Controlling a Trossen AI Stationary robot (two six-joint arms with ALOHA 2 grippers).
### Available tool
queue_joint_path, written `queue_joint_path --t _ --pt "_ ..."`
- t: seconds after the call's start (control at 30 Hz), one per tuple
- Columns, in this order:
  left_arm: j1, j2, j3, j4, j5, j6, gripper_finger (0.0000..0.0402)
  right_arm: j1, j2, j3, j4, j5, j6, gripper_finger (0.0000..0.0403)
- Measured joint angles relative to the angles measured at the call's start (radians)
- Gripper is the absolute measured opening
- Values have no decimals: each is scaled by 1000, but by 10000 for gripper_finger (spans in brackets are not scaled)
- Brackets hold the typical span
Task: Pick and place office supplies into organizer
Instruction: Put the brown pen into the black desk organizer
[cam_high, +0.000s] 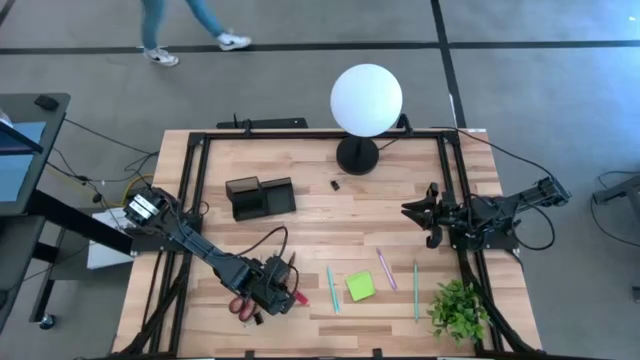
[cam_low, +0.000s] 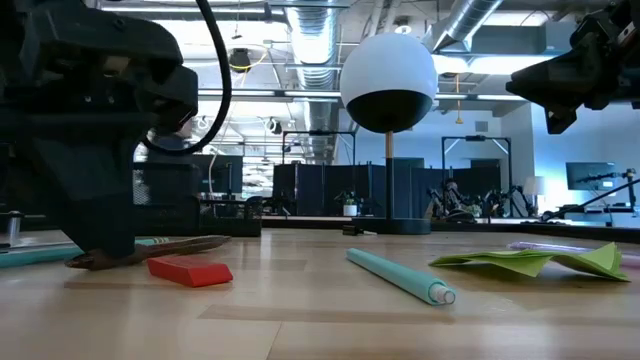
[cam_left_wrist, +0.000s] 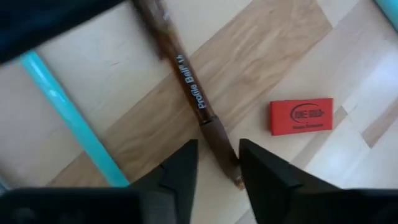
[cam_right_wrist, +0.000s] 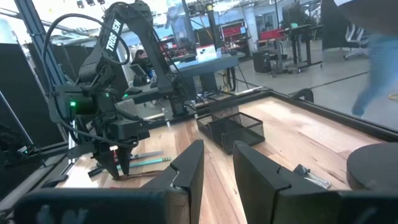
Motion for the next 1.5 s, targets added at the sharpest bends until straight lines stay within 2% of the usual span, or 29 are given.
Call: queue_joint_path --t 0.23,0.53,0.6,0.67,0.83,0.97,1.07,1.2,1.3,1.5 --pt "4 0 2 -47 -19 -15 34 0 0 0 0 0 0 81" --pt "16 0 2 -35 -40 93 25 0 0 0 0 0 0 81" --pt "16 3 30 -73 -39 112 23 0 0 0 0 0 0 81" --pt "17 8 73 -143 -48 126 22 0 0 0 0 0 0 81" --pt "31 9 248 -510 -141 152 21 0 0 0 0 0 0 81" --pt "56 9 425 -937 -139 160 21 0 0 0 0 0 0 81" --pt "92 6 561 -1154 -148 166 21 0 0 0 0 0 -1 81" --pt "168 -52 624 -1128 -103 388 21 0 0 0 0 0 -1 81" --pt "248 -61 639 -1149 -102 395 21 0 1 0 0 0 -1 81" --pt "390 -78 612 -1143 -117 519 19 0 2 0 0 0 1 81"
